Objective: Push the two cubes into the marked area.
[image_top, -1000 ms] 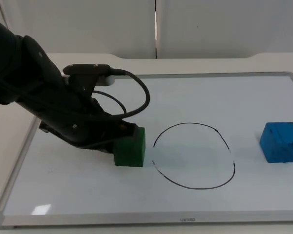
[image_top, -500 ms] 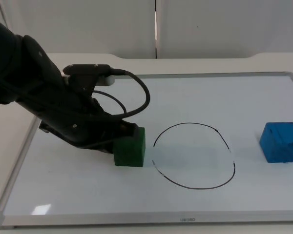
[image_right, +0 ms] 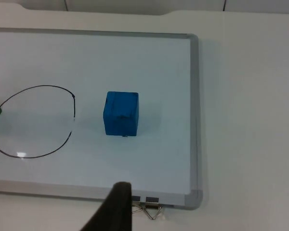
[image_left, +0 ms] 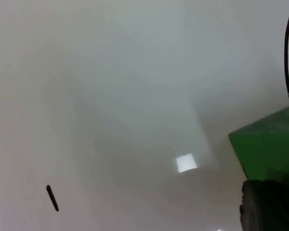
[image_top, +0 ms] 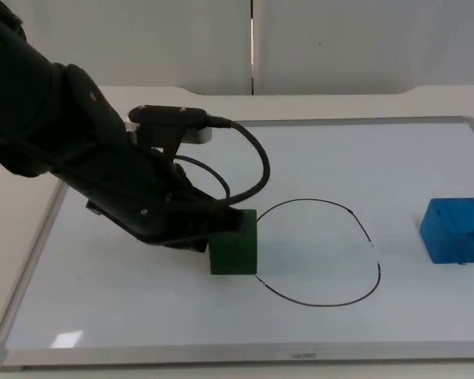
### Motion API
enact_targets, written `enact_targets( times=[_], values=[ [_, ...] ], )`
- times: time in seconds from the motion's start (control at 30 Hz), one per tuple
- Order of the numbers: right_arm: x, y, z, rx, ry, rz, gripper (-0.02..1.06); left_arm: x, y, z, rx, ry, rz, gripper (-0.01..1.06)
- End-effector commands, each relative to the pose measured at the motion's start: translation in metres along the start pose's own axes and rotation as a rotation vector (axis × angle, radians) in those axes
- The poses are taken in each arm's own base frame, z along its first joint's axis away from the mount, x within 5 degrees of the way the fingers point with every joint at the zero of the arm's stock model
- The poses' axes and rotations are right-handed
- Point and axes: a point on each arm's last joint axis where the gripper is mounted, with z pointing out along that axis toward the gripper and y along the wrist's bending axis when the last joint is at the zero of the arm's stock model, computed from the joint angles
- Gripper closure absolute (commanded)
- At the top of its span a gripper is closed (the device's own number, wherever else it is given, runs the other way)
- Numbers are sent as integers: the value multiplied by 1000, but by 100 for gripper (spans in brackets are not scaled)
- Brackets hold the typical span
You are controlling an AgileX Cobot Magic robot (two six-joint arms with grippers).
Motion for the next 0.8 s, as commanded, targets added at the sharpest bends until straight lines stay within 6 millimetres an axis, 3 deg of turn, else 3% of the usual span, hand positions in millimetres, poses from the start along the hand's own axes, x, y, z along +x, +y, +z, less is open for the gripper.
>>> enact_targets(
  times=[0.0, 0.77],
  values=[
    [0, 0, 0, 1, -12, 1, -1, -2, -2, 0, -2, -15, -10, 105],
    [0, 0, 0, 1, -12, 1, -1, 0, -17, 1, 9, -26, 15, 105]
  ],
)
